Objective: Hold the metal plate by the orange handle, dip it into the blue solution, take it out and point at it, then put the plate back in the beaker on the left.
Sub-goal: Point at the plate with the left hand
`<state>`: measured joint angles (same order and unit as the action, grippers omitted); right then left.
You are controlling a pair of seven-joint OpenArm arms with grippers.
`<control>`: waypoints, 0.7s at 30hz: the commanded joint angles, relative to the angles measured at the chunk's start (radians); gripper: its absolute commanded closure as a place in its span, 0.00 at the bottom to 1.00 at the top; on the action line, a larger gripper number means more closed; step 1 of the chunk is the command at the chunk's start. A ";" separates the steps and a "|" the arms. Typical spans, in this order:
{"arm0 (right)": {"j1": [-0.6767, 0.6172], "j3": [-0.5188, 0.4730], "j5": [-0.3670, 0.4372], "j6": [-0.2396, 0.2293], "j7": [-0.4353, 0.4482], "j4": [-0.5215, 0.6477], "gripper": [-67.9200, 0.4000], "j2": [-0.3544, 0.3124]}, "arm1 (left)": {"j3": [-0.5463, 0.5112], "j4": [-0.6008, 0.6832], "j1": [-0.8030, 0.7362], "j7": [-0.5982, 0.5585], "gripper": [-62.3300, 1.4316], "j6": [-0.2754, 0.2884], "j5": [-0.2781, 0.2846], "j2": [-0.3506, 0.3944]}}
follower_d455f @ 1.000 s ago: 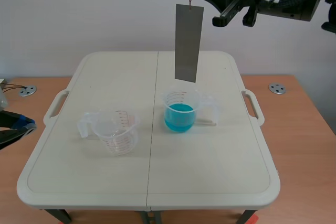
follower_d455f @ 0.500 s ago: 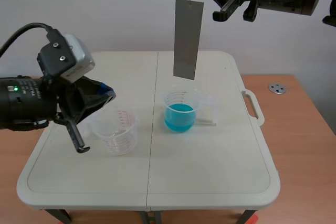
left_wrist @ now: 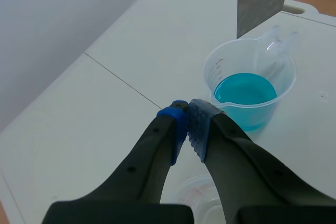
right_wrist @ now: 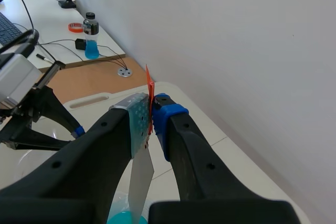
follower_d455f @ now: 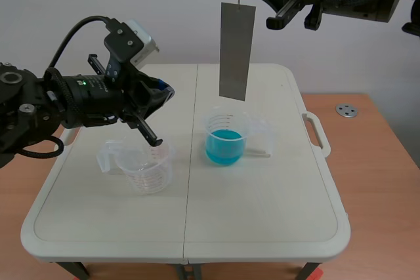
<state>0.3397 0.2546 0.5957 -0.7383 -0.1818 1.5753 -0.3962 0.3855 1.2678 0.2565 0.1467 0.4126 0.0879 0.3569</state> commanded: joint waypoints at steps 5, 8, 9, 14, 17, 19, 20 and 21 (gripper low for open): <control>0.026 -0.010 0.019 -0.007 0.015 0.004 0.98 -0.011 | 0.033 -0.039 0.037 -0.016 0.96 -0.005 -0.003 -0.030; 0.026 -0.010 0.019 -0.007 0.015 0.004 0.97 -0.011 | 0.050 -0.056 0.058 -0.016 0.96 -0.005 -0.003 -0.046; 0.026 -0.010 0.019 -0.007 0.015 0.004 0.98 -0.011 | 0.055 -0.058 0.064 -0.016 0.96 -0.005 -0.003 -0.050; 0.026 -0.010 0.019 -0.007 0.015 0.004 0.98 -0.011 | 0.074 -0.059 0.085 -0.014 0.96 0.000 -0.006 -0.072; 0.026 -0.009 0.019 -0.007 0.015 0.004 0.98 -0.011 | 0.083 -0.059 0.090 -0.015 0.96 0.006 -0.022 -0.082; 0.026 -0.009 0.019 -0.007 0.015 0.004 0.98 -0.011 | 0.087 -0.059 0.093 -0.014 0.96 0.006 -0.026 -0.087; 0.026 -0.009 0.019 -0.007 0.015 0.004 0.98 -0.011 | 0.087 -0.059 0.093 -0.014 0.96 0.006 -0.027 -0.090; 0.026 -0.008 0.019 -0.007 0.015 0.004 0.98 -0.011 | 0.087 -0.059 0.093 -0.014 0.96 0.006 -0.029 -0.091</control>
<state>0.3397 0.2546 0.5957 -0.7383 -0.1818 1.5753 -0.3962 0.4740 1.1885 0.3328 0.1459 0.4202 0.0532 0.2710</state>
